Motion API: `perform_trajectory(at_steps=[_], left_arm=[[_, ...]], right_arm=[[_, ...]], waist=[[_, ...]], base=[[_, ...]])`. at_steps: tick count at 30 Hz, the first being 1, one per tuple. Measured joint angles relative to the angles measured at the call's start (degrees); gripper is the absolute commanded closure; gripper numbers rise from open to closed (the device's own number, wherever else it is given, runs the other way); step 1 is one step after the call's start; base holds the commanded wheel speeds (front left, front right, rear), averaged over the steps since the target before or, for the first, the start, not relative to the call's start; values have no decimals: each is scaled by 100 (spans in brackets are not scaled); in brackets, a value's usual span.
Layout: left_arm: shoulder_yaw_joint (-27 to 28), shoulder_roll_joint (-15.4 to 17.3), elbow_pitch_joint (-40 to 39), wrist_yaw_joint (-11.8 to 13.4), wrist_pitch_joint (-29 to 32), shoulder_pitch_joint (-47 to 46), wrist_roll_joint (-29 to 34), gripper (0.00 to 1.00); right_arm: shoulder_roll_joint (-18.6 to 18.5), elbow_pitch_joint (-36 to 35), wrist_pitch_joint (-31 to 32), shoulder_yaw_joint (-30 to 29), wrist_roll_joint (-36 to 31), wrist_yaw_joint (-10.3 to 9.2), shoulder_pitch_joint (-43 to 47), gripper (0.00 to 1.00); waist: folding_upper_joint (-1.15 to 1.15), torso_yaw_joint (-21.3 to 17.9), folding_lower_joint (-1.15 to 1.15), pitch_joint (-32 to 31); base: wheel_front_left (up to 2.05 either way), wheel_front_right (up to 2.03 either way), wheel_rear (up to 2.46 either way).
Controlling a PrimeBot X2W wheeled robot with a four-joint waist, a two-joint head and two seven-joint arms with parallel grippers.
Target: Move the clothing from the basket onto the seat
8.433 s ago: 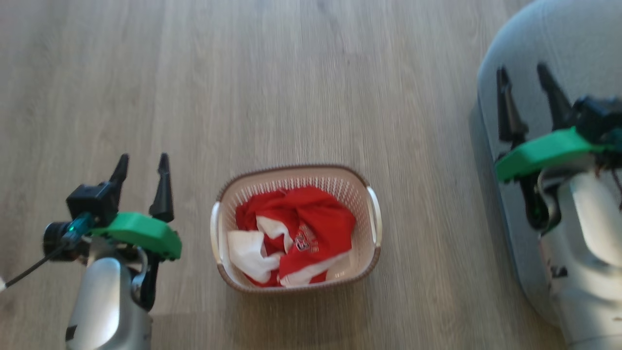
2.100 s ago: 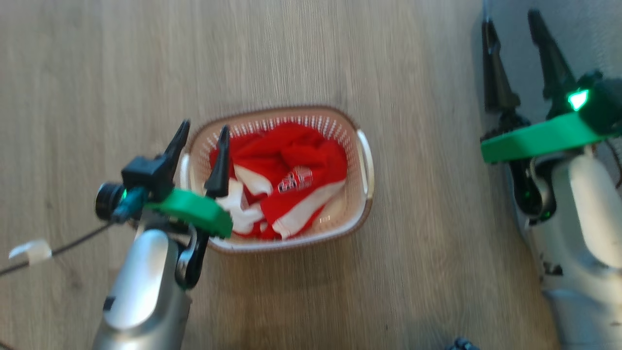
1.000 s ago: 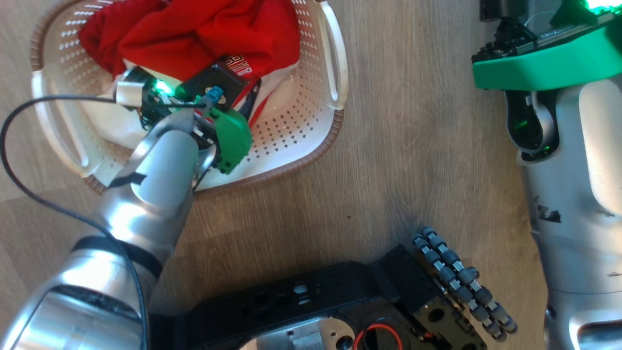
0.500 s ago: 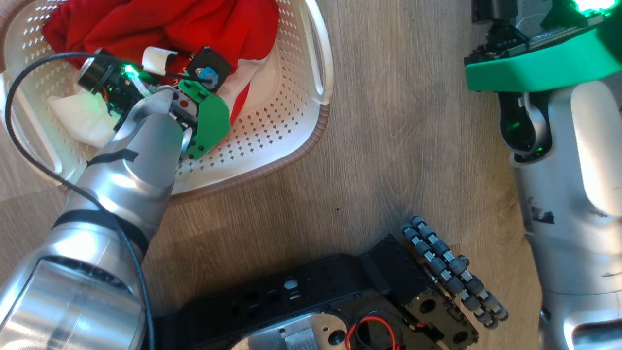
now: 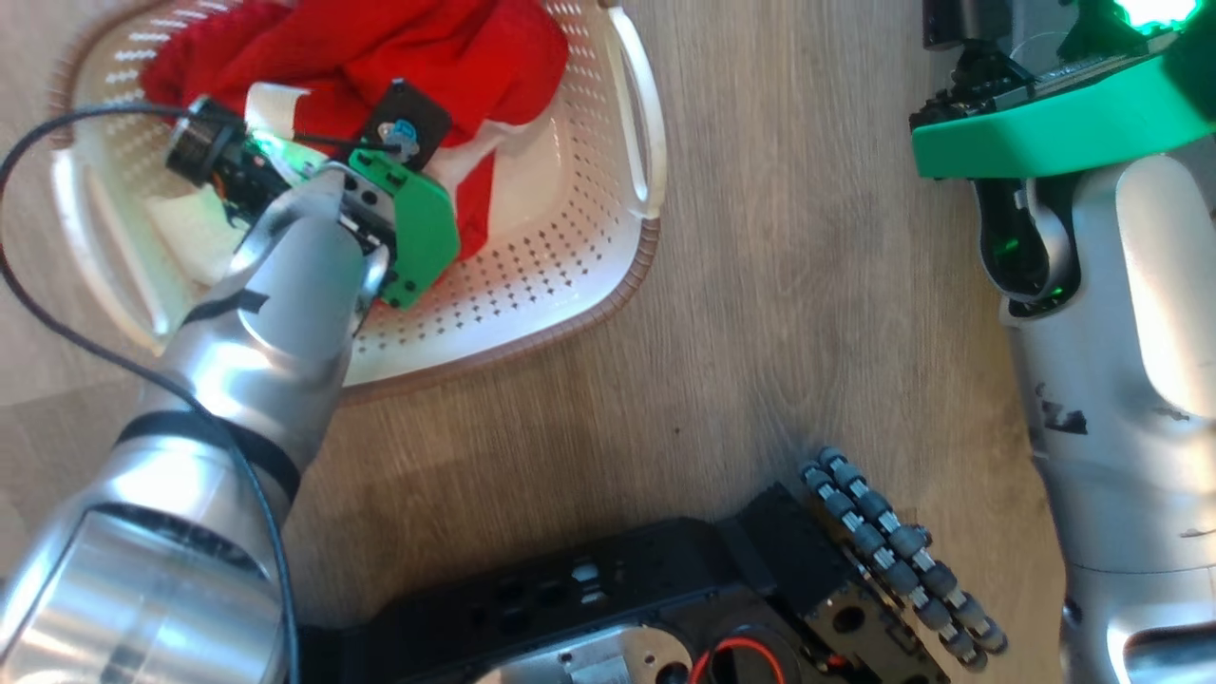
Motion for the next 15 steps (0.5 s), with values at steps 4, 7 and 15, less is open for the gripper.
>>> perform_trajectory(at_steps=[4,7,15], left_arm=[[-70,-3,-342,-94,-189,331,-376,100],[-151,-5,-639,-108,-360,685,-756,100],[-572,-13,-1474,-85,-523,1234,-1734,100]], right_arm=[[-73,69,0,27,-1,0,5,0],[-164,142,0,48,-1,0,23,0],[-411,328,0,29,0,0,296,0]], waist=[[0,131,-1,-303],[0,245,0,-565],[0,682,-1,-1427]], base=[[0,0,0],[0,0,0],[0,0,0]])
